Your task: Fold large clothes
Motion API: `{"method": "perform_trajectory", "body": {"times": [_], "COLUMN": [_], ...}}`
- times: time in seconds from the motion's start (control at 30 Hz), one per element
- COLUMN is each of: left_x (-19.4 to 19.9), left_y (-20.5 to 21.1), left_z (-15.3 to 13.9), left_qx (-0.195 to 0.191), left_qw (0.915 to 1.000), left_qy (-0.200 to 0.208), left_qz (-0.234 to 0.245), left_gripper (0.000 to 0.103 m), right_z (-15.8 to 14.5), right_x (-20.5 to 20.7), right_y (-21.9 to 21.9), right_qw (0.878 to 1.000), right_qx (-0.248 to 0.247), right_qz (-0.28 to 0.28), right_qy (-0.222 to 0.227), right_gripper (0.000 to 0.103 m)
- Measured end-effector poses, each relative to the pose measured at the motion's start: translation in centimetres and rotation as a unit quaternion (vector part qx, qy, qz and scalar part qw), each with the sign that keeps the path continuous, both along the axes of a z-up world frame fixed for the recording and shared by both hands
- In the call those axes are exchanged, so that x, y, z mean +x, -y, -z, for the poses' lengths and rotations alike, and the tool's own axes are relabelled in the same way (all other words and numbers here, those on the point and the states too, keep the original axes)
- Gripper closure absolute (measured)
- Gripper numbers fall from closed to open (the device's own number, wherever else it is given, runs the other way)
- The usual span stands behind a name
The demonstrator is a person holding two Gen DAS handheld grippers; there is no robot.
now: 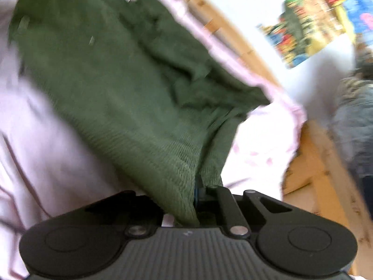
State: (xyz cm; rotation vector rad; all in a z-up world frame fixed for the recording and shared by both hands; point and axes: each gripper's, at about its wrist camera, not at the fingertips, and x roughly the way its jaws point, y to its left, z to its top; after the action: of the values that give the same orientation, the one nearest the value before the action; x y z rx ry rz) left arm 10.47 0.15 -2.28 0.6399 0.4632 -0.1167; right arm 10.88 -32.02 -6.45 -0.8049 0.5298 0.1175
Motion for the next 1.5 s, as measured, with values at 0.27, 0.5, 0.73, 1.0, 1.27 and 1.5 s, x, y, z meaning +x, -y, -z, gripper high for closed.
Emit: {"method": "perform_trajectory", "body": {"times": [0.27,0.5,0.73,1.0,1.27,1.5], "left_x": [-6.5,-5.7,6.7,22.5,29.5,25.7], "left_y": [-2.8,-4.8,-2.9,-2.6,-7.1,-13.1], "left_z": [-6.1,-11.7,-14.0,-8.5,-3.9,-4.7], "left_qx": [-0.051,-0.117,-0.113,-0.119,-0.255,-0.353], "left_qw": [0.9984,0.9911,0.9897,0.9791,0.9334,0.9155], "left_qy": [-0.024,-0.064,-0.087,-0.158,-0.236,-0.17], "left_qz": [0.001,-0.003,-0.017,-0.047,-0.09,-0.091], "left_gripper": [0.098,0.097,0.096,0.089,0.039,0.001], "right_z": [-7.2,-12.2,-13.7,-8.2,-2.5,-2.7], "right_x": [-7.4,-7.6,4.1,18.7,23.9,19.1], "right_y": [0.3,1.5,3.1,3.6,4.3,4.7], "right_qw": [0.998,0.986,0.971,0.945,0.893,0.855], "right_qx": [0.061,0.165,0.237,0.309,0.417,0.508], "right_qz": [-0.019,-0.008,0.031,0.094,0.146,0.106], "right_qy": [0.001,-0.008,0.006,-0.043,-0.078,-0.001], "right_gripper": [0.096,0.097,0.096,0.095,0.066,0.0]}}
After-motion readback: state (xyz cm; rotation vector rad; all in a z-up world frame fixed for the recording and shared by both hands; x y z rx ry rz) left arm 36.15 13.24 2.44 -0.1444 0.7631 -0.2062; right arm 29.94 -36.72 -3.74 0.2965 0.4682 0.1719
